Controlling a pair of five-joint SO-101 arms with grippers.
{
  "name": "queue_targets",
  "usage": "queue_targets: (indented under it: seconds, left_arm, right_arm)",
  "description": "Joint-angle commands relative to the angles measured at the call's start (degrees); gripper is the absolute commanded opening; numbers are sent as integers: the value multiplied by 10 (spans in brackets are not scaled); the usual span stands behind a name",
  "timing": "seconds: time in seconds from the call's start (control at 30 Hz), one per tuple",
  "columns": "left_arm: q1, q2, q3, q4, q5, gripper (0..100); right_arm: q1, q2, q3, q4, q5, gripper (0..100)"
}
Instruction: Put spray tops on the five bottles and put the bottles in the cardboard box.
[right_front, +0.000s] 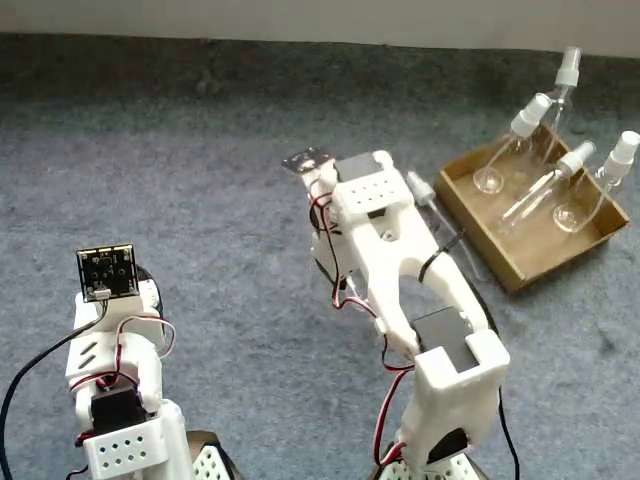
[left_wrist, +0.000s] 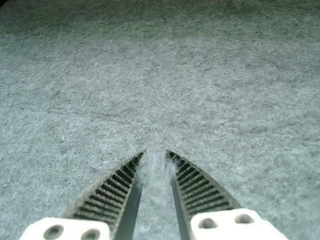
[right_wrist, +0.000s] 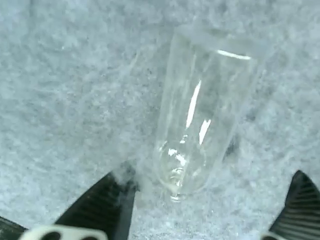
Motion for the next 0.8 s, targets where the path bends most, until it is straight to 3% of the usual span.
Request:
queue_targets:
  seconds: [0.0,0.23,0.5,0.77]
  left_arm:
    - [11,-6,10,-10,-5,18]
    - [11,-6,10,-10,-5,18]
    - [11,-6,10,-10,-5,18]
    - [11,-6,10,-10,-5,18]
  right_arm:
    - [1,-7,-87,67,7,379]
    - [1,-32,-143,106,4,379]
    - [1,-193,-138,106,4,378]
    - [2,-373,-30,106,4,378]
